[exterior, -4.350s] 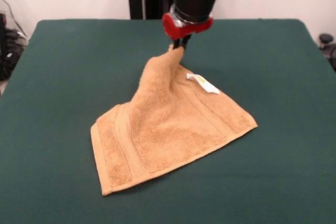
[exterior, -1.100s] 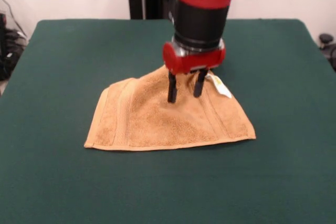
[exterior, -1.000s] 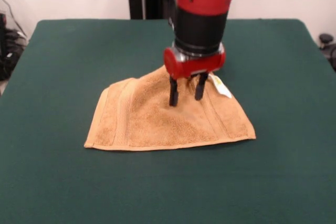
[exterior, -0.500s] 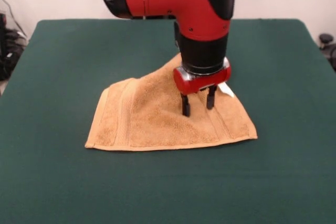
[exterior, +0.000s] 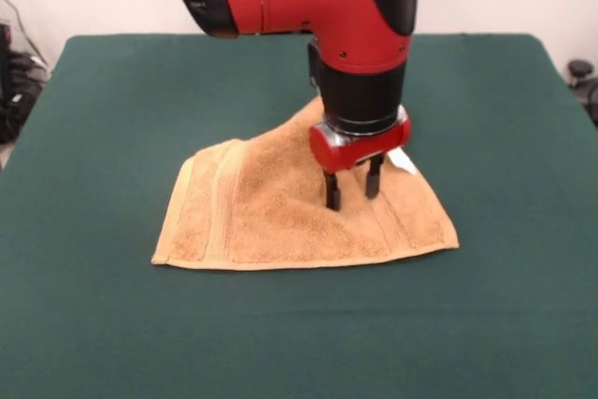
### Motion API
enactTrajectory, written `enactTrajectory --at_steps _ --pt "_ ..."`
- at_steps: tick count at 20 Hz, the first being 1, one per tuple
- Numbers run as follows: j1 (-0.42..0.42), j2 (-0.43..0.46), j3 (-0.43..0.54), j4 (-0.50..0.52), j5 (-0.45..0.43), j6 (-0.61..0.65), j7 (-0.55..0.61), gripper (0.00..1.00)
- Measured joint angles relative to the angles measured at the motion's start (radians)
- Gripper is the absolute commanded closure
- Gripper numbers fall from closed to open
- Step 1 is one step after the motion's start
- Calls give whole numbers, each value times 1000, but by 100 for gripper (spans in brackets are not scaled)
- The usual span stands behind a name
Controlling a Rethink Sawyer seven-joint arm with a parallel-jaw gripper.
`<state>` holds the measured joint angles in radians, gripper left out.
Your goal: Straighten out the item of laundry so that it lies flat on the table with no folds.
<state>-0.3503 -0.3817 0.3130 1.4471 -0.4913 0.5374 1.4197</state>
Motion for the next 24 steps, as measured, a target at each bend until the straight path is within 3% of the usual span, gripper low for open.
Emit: enactTrajectory --at_steps 24 --pt "7 -8 55 -4 -126 -31 0 100"
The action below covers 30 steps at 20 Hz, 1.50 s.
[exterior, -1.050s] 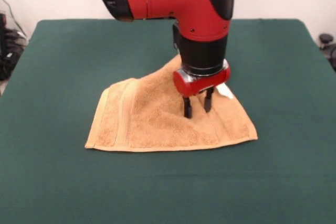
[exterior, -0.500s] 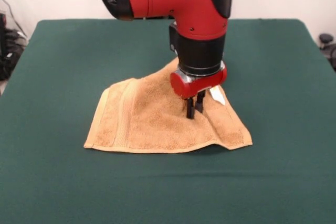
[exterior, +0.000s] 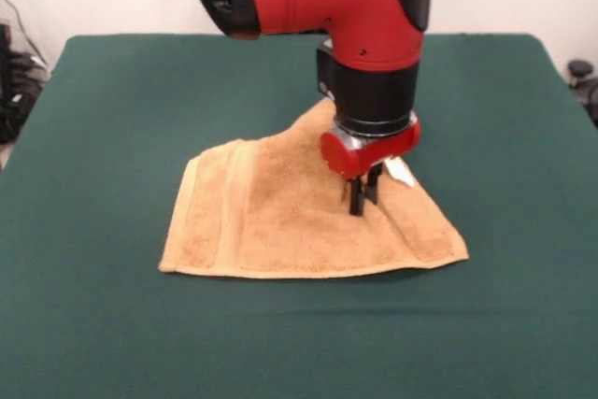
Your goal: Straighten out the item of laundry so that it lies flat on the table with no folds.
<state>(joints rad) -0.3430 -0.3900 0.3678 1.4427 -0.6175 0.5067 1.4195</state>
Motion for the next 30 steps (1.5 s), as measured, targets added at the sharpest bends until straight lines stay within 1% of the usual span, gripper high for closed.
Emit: enactTrajectory --at_steps 4,6,15,22,30 --pt "38 5 0 -13 -1 -22 0 100" --pt "70 12 0 -27 -1 -35 0 100" --pt "152 31 1 -70 11 -55 0 100" --pt "175 42 1 -94 27 -56 0 100" --pt "178 44 0 -99 29 -56 0 100"
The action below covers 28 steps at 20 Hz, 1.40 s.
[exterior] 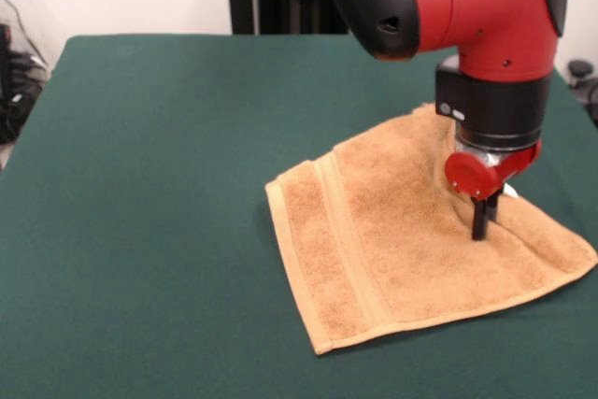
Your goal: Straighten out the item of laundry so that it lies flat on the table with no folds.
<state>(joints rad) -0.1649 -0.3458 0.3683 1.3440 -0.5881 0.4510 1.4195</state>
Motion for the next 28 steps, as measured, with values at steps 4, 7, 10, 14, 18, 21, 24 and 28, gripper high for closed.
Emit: enactTrajectory --at_steps 4,7,10,14,18,21,24,28 --pt "0 1 0 0 6 0 0 0" --pt "4 1 -1 0 21 -4 2 0" --pt "9 2 -1 0 38 -4 2 0" --pt "10 -11 -1 26 112 -4 6 0" --pt "10 -82 -2 103 203 12 10 0" --pt "9 -130 -3 143 232 31 10 0" --pt "-6 -210 -3 202 260 62 10 0" --pt "-43 -277 -3 249 260 77 10 0"
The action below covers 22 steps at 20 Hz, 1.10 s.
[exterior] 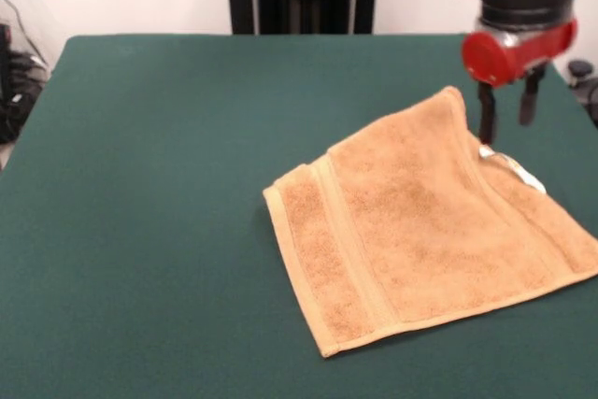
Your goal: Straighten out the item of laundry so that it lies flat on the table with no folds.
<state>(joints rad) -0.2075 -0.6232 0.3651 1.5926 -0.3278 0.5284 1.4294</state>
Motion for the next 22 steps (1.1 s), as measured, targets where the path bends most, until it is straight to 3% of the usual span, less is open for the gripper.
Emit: enactTrajectory --at_steps 6,22 --pt "-82 -26 0 13 -24 0 0 0" --pt "-250 30 0 18 -126 -2 0 0"
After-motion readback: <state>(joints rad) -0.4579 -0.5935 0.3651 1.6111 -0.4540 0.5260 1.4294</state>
